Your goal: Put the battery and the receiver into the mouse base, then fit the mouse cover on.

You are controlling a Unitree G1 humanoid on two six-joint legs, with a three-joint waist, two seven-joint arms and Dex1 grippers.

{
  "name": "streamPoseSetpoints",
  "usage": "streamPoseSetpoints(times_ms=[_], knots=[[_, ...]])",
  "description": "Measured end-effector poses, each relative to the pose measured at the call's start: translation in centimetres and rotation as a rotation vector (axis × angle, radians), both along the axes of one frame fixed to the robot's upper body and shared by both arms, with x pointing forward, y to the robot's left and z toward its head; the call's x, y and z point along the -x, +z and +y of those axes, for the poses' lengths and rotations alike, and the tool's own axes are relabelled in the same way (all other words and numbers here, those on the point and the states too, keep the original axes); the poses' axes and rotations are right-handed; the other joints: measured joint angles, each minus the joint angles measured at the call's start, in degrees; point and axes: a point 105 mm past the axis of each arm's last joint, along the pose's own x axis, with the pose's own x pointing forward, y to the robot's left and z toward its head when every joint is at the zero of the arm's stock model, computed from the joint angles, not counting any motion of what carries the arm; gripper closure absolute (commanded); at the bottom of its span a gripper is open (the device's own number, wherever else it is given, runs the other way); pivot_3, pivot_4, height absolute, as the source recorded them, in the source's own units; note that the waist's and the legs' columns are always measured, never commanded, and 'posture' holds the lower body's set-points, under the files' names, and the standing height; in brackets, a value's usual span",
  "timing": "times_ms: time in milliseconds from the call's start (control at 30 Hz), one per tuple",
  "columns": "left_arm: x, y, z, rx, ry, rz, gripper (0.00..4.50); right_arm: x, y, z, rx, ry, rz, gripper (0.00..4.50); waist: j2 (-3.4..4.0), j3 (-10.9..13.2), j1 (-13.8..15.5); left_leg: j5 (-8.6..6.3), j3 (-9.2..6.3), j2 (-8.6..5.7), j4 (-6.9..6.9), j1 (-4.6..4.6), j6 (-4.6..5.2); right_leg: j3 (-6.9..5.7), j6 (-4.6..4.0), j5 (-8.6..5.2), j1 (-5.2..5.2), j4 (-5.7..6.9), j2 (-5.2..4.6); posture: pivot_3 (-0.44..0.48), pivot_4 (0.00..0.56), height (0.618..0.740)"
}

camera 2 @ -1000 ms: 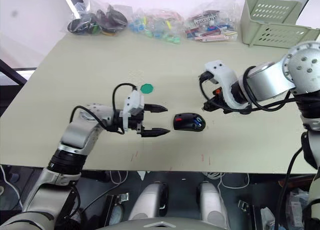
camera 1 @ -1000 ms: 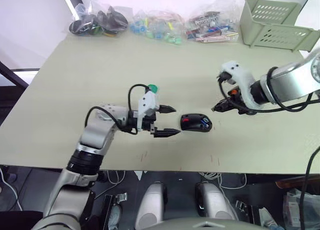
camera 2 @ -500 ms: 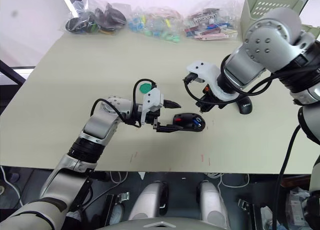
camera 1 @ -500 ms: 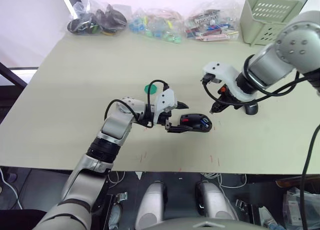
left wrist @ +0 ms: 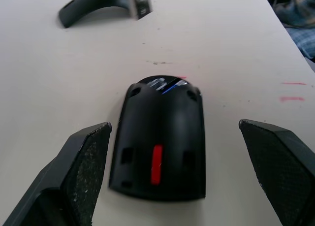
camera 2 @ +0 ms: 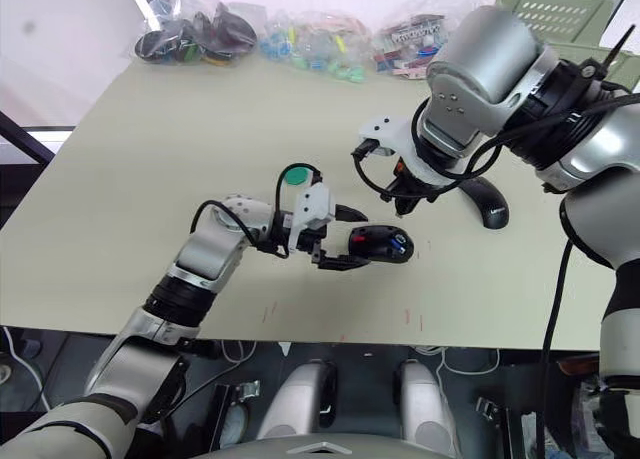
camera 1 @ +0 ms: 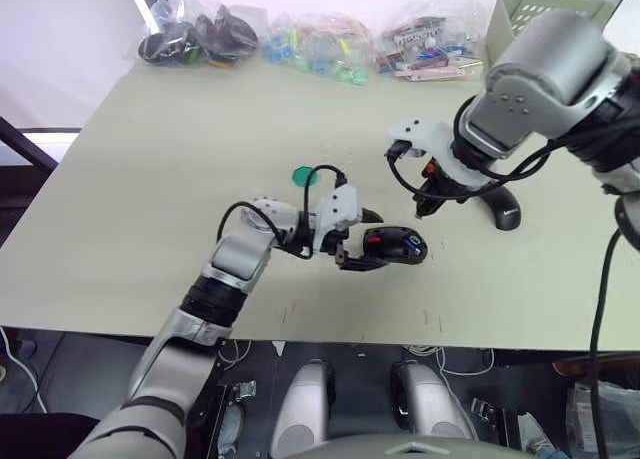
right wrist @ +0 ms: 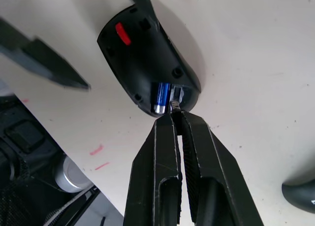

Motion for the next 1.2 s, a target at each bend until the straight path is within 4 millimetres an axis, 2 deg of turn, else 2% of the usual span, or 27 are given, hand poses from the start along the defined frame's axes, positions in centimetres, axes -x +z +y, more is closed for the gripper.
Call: streamPoseSetpoints(times_ms=[200,267,467,967,1133,1200], knots=[[-0.7,-0.1,-0.5,-0.040,-0.015,-0.032,0.08,-0.3,0.1,0.0,0.001,0.000,0.000,4.50,0.00,0.0,0.0,0.00,-0.01,-0.01,0.01,0.00,0.00,-0.02,0.00,0.00,0.00,0.01,0.00,0.000,0.150,0.740],[-1.1,-0.6,-0.7,-0.071,-0.016,-0.045,0.08,-0.3,-0.1,0.0,-0.002,0.001,0.011,4.50,0.00,0.0,0.0,0.00,-0.02,-0.01,0.01,0.00,0.00,-0.02,0.00,0.00,0.01,0.01,0.00,0.000,0.150,0.740],[-1.3,-1.5,-0.9,-0.091,-0.020,-0.043,0.08,-0.3,-0.3,-0.2,-0.001,0.000,0.020,4.50,0.00,0.0,0.0,0.00,-0.03,-0.02,0.01,0.00,0.00,-0.02,0.00,0.00,0.00,0.04,-0.01,0.000,0.150,0.740],[-1.6,-1.9,-2.1,-0.098,-0.024,-0.060,0.08,-0.4,-1.7,-1.2,0.003,-0.027,0.040,4.50,0.00,0.0,0.0,0.01,-0.04,-0.03,0.07,0.00,0.00,-0.03,0.00,0.00,0.01,0.09,-0.02,0.000,0.150,0.740],[-1.6,-2.0,-2.2,-0.095,-0.026,-0.056,1.53,-0.4,-1.7,-1.4,0.002,-0.036,0.036,4.50,0.01,0.0,0.0,0.01,-0.04,-0.03,0.07,0.02,0.00,-0.03,0.00,0.00,0.01,0.14,-0.02,0.000,0.150,0.740],[-1.6,-2.0,-2.2,-0.095,-0.028,-0.058,1.53,-0.5,-1.7,-1.5,0.006,-0.038,0.030,4.50,0.01,0.0,0.0,0.01,-0.05,-0.03,0.08,0.02,0.00,-0.03,0.00,0.00,0.01,0.15,-0.02,0.000,0.150,0.740]])
